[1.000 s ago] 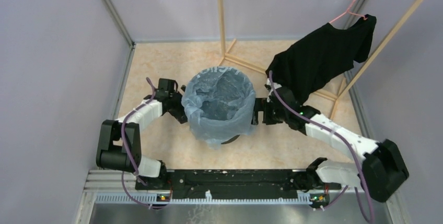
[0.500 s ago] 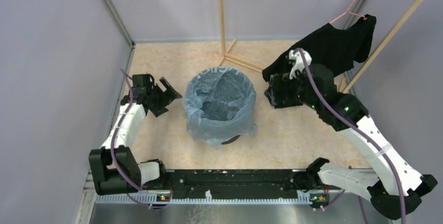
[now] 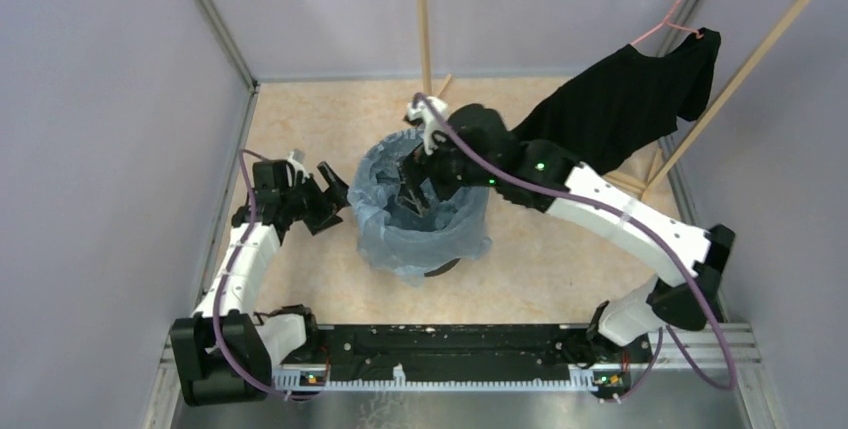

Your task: Put the trash bags into the trash bin

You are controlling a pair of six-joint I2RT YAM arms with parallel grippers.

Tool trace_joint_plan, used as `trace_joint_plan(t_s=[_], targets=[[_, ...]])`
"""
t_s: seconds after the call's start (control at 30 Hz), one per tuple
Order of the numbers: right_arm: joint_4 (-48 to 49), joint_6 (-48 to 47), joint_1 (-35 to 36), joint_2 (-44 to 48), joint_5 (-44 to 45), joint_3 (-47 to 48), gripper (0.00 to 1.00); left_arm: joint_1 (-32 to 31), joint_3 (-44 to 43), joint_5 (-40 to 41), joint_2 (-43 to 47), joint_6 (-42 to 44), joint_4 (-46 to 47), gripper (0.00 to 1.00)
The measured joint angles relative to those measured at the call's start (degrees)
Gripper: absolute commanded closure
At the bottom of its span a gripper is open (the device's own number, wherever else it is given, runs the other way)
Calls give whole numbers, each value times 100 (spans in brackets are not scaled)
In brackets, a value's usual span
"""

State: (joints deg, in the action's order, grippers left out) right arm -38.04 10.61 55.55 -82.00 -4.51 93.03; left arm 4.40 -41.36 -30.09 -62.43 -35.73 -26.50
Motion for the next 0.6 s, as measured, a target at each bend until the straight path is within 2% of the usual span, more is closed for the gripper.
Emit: trace_joint_plan(t_s=[0.07,0.13,0.4,0.5,0.6], targets=[[-17,17,223,-317,39,-2,40,0,116,-164,79,0,63,13],[-11,107,295,-549,96,-4,49,0,219,-354,144,-15,164,17],[527,501,269,-1147,197,-267,55,-111,708,-848,190,-232,662,41],[909,616,269,-1478,42,-352,55,-280,824,-966,116,-343,850,43],[1272,739,269,-1921,-11,-435,60,-538,841,-938,-61,-407,986,43]])
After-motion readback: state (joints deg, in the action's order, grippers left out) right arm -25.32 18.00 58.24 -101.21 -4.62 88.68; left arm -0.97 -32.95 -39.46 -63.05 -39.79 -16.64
